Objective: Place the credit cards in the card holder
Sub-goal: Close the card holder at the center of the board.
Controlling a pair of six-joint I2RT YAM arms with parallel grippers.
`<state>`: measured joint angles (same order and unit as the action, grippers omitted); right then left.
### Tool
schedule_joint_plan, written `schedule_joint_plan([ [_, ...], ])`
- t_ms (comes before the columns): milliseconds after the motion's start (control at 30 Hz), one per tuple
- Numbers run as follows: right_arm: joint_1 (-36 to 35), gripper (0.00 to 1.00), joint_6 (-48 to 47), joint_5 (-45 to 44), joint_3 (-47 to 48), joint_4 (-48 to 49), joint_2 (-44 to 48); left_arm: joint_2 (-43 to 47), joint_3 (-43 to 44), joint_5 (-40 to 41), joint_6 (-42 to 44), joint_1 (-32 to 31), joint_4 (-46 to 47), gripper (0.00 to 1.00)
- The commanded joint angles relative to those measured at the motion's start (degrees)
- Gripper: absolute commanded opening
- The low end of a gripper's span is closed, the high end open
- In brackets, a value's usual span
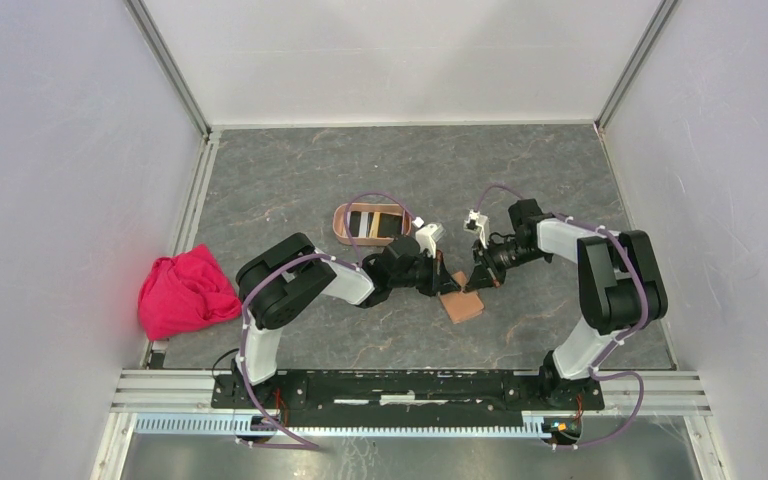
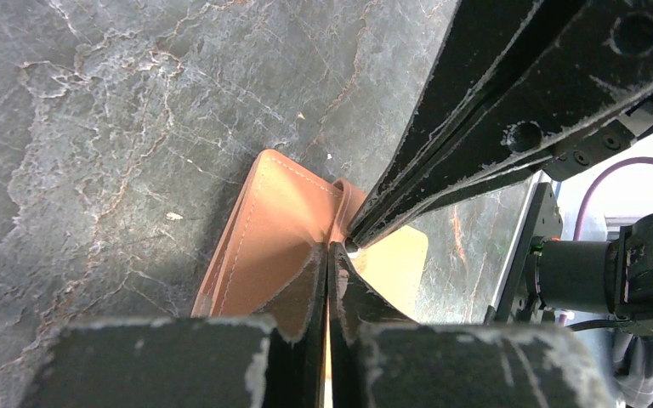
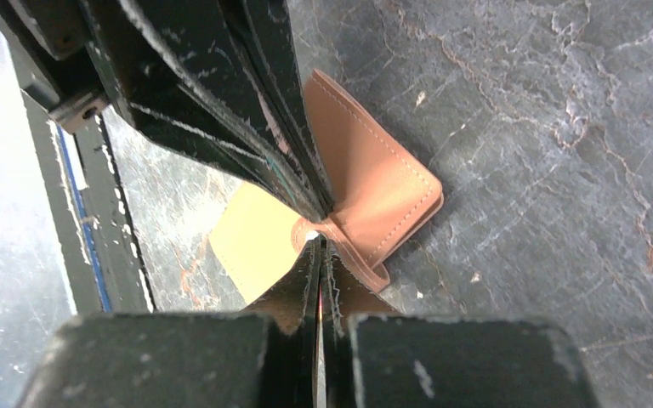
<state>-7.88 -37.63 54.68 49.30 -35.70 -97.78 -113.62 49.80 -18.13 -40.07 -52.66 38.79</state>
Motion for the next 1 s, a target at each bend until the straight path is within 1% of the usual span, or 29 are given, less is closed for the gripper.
schedule_joint_plan([
  [0, -0.7, 0.03, -3.3, -7.7, -2.0, 1.9, 3.9, -0.1, -0.8, -0.4, 1.8, 0.3, -1.3, 0.04],
  [100, -1.1, 0.06, -3.4, -9.0, -2.3, 3.4, 5.5, -0.2, -0.8, -0.5, 1.9, 0.3, -1.4, 0.04],
  [233, -1.2, 0.09, -3.5, -7.9, -2.1, 4.9, 7.8, -0.1, -0.7, -0.8, 2.1, 0.3, -1.4, 0.03],
  [367, -1.7, 0.1, -2.7, -7.5, -2.4, 7.2, 10.3, -0.2, -0.7, -1.1, 2.1, 0.3, -1.3, 0.03],
  [567, -5.5, 0.11, -5.3, -8.3, -2.2, 5.8, 9.7, -0.3, -0.8, -1.2, 2.2, 0.3, -1.2, 0.03],
  [967, -6.6, 0.12, -8.4, -11.1, -4.0, 4.7, 11.9, -0.1, -1.0, -1.3, 2.2, 0.3, -0.9, 0.03],
])
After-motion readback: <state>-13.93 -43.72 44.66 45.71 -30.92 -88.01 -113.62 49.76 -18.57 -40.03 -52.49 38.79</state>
